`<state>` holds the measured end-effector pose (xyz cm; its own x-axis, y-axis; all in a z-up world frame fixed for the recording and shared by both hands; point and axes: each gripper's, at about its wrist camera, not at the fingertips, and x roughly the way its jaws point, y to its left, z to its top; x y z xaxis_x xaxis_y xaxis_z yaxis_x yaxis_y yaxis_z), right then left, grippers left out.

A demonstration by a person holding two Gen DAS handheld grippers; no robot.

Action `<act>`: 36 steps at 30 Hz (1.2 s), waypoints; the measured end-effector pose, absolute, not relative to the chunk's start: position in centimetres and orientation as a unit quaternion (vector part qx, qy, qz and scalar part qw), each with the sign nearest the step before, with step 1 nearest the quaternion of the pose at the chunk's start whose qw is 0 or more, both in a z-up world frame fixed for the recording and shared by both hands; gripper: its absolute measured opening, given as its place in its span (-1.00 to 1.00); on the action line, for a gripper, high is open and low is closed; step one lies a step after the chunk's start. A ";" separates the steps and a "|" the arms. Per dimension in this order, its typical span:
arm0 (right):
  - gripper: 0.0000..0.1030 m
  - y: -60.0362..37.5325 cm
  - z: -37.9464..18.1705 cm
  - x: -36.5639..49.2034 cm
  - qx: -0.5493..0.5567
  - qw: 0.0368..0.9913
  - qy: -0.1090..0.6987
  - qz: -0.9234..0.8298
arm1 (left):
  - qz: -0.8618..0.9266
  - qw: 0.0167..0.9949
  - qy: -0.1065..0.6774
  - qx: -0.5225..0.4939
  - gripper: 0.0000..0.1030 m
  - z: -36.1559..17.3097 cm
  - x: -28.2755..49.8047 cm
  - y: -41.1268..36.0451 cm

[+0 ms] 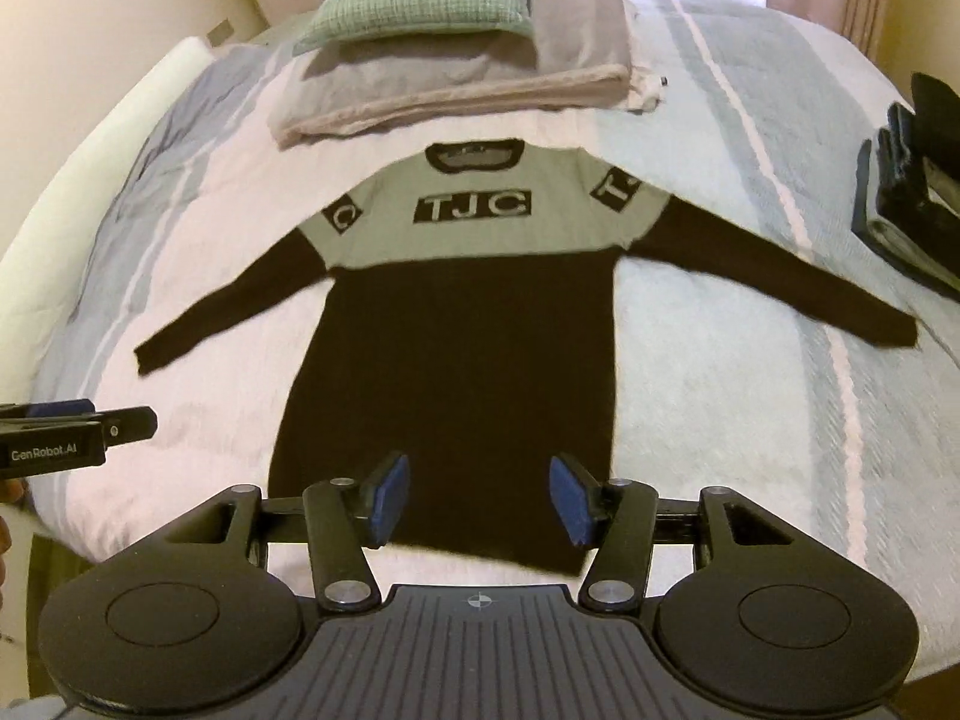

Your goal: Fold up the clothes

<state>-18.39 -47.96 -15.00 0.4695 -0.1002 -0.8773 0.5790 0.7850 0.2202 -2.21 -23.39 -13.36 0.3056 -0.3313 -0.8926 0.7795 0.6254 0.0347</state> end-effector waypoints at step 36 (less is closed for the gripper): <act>0.00 -45.3 -13.9 -27.1 0.219 0.818 0.510 -0.151 | -0.327 0.786 0.465 0.244 0.48 -11.4 -12.4 -19.5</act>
<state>-27.09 -45.31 -13.93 0.4342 -0.0234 -0.9005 0.4694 0.8591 0.2040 -12.35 -19.51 -11.37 0.3535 -0.2869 -0.8904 0.7402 0.6678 0.0786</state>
